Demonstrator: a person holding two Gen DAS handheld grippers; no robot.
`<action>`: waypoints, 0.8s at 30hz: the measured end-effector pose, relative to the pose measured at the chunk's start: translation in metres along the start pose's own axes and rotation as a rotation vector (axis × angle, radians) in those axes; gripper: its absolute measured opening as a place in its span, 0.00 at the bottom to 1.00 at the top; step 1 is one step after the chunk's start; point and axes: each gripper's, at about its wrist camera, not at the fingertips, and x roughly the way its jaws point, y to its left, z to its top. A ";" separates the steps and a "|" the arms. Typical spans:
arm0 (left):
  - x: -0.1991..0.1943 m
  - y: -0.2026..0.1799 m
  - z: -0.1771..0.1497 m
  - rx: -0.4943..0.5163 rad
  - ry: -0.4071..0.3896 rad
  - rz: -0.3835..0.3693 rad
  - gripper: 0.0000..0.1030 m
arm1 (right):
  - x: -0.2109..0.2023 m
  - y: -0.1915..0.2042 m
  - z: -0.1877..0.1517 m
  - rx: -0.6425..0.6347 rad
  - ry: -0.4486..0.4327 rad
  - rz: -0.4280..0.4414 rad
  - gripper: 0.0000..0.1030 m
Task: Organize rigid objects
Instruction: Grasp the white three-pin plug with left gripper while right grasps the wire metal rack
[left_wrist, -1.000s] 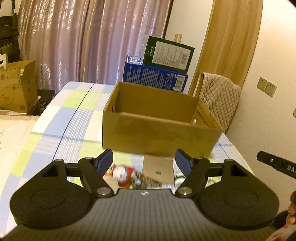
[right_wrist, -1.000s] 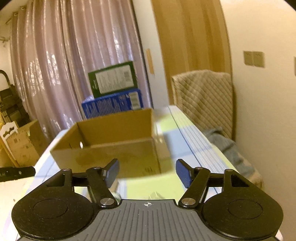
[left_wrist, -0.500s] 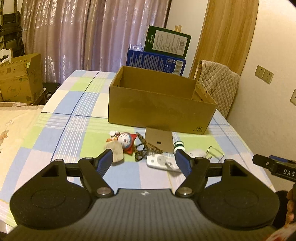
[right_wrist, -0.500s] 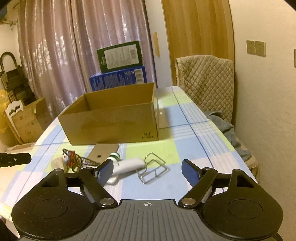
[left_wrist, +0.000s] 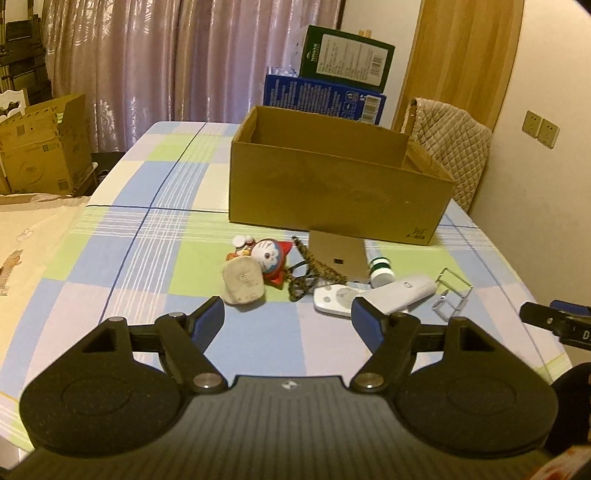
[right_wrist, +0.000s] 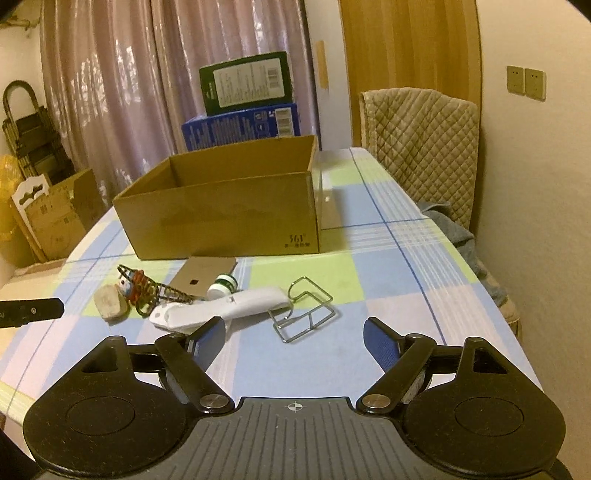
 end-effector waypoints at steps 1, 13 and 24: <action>0.002 0.001 0.000 0.001 0.002 0.008 0.70 | 0.002 0.000 0.000 -0.003 0.003 0.001 0.77; 0.039 0.008 0.008 0.050 0.021 0.041 0.70 | 0.048 -0.006 0.014 -0.160 0.086 0.046 0.84; 0.083 0.010 0.011 0.097 0.047 0.031 0.74 | 0.114 -0.014 0.024 -0.365 0.220 0.142 0.88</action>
